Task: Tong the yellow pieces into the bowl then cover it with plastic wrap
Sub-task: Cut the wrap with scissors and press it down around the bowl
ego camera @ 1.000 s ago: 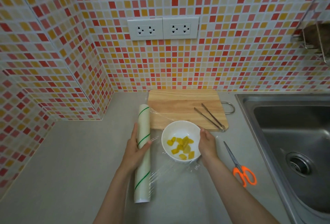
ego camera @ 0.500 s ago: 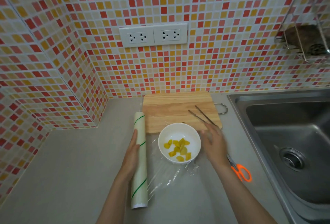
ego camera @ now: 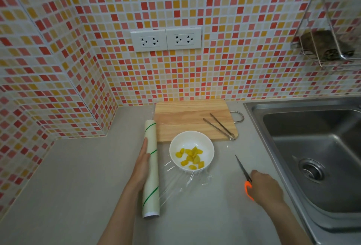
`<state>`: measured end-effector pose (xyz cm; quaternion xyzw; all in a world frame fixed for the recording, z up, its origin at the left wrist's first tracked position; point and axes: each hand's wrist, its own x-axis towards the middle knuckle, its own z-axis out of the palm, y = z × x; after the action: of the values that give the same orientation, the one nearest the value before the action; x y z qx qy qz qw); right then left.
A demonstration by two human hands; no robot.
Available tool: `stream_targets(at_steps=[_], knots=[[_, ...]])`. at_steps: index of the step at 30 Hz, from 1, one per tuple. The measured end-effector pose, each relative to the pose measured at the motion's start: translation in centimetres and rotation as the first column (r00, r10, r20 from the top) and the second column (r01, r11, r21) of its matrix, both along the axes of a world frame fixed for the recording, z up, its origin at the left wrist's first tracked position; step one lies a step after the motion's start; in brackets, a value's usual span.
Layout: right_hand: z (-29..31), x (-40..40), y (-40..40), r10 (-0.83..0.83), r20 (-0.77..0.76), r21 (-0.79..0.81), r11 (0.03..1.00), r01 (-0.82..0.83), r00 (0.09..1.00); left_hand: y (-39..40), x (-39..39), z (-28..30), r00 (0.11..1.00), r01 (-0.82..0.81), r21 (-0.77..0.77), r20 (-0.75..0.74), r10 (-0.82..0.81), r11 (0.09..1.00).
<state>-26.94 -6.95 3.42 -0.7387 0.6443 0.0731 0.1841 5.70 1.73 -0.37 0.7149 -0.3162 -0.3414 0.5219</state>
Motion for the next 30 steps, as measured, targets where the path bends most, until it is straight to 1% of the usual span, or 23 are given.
stream_targets(at_steps=[1,2,3,4,5,8,9,11,13,16,20,24,27,30], knots=[[0.3,-0.3,0.1,-0.016,0.148,0.074,0.997,0.005,0.989,0.0,0.0,0.0,1.0,-0.006,0.001,-0.008,0.006,1.0],[0.7,-0.5,0.7,-0.083,0.365,0.199,0.98,0.009,0.927,0.1,0.0,0.1,1.0,-0.013,0.002,-0.018,0.013,1.0],[1.0,-0.7,1.5,-0.18,0.541,0.342,0.939,-0.02,0.822,0.1,0.0,0.1,0.999,-0.017,0.002,-0.028,0.017,1.0],[1.2,-1.1,2.5,-0.253,0.63,0.452,0.888,-0.081,0.734,0.1,0.0,0.1,0.999,-0.017,0.001,-0.035,0.017,1.0],[1.2,-1.3,3.5,-0.287,0.667,0.523,0.837,-0.158,0.687,0.1,0.0,0.1,0.999,-0.014,0.0,-0.037,0.014,1.0],[1.1,-0.1,7.1,-0.28,0.693,0.639,0.665,-0.386,0.665,0.2,-0.1,0.1,0.999,-0.015,-0.004,-0.04,0.014,1.0],[0.9,0.9,8.0,-0.281,0.695,0.653,0.632,-0.417,0.662,0.3,-0.2,0.0,0.999,-0.021,-0.008,-0.047,0.021,1.0],[0.3,3.3,9.5,-0.284,0.682,0.667,0.619,-0.414,0.675,0.4,-0.1,-0.2,0.998,-0.029,-0.015,-0.056,0.028,0.999],[0.0,5.8,10.6,-0.252,0.695,0.646,0.63,-0.431,0.673,0.4,-0.1,-0.3,0.998,-0.035,-0.016,-0.057,0.034,0.999],[-0.1,8.0,11.4,-0.186,0.723,0.582,0.682,-0.442,0.665,0.5,-0.2,-0.3,0.997,-0.041,-0.03,-0.061,0.04,0.999],[-0.2,10.2,11.6,-0.239,0.714,0.561,0.757,-0.335,0.658,0.5,-0.1,-0.5,0.997,-0.05,-0.047,-0.065,0.047,0.998],[-0.5,11.6,11.5,-0.232,0.713,0.513,0.816,-0.267,0.661,0.5,0.1,-0.9,0.996,-0.051,-0.062,-0.074,0.047,0.997],[-0.8,11.9,11.3,-0.252,0.716,0.492,0.844,-0.214,0.651,0.5,0.0,-1.1,0.995,-0.058,-0.067,-0.085,0.052,0.996],[-1.1,12.2,11.2,-0.256,0.723,0.482,0.852,-0.204,0.641,0.5,0.0,-1.3,0.994,-0.06,-0.066,-0.09,0.053,0.996]])
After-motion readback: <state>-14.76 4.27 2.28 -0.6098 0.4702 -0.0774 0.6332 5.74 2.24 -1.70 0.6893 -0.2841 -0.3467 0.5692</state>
